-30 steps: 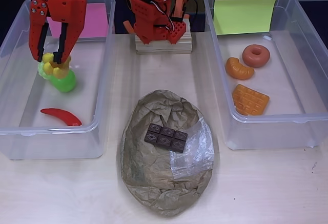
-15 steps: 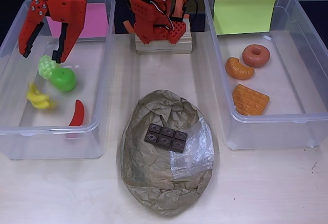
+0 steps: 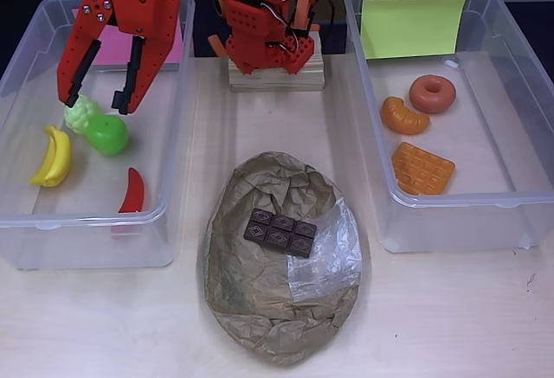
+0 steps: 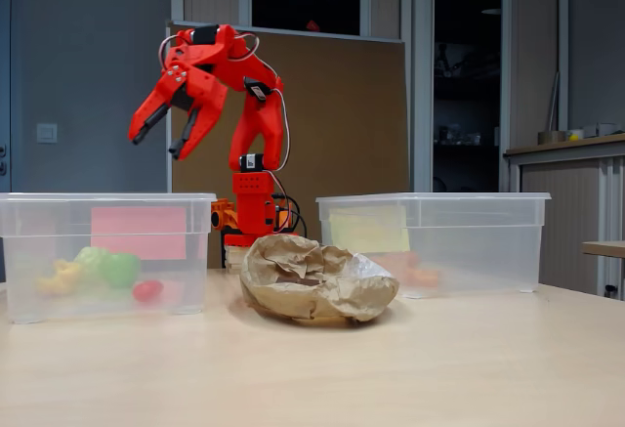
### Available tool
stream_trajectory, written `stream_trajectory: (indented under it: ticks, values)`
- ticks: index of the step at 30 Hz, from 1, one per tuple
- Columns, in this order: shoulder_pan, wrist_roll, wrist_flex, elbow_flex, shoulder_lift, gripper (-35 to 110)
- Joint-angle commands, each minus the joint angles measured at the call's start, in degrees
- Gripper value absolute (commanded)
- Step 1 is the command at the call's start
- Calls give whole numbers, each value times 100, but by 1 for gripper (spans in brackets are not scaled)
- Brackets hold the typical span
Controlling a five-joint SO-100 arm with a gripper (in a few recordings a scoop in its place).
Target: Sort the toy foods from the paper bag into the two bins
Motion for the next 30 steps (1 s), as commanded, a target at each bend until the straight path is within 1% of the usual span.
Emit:
stream_trajectory:
  ticks: [1, 8, 12, 19, 30]
  values:
    - [-527, 114, -167, -9, 360, 23]
    - [-2065, -457, -422, 35, 202, 22]
    - [-2689, -554, -571, 457, -70, 21]
    - [-3120, -343, -976, 1187, -721, 23]
    - [-3735, -70, -1802, 888, -3067, 29]
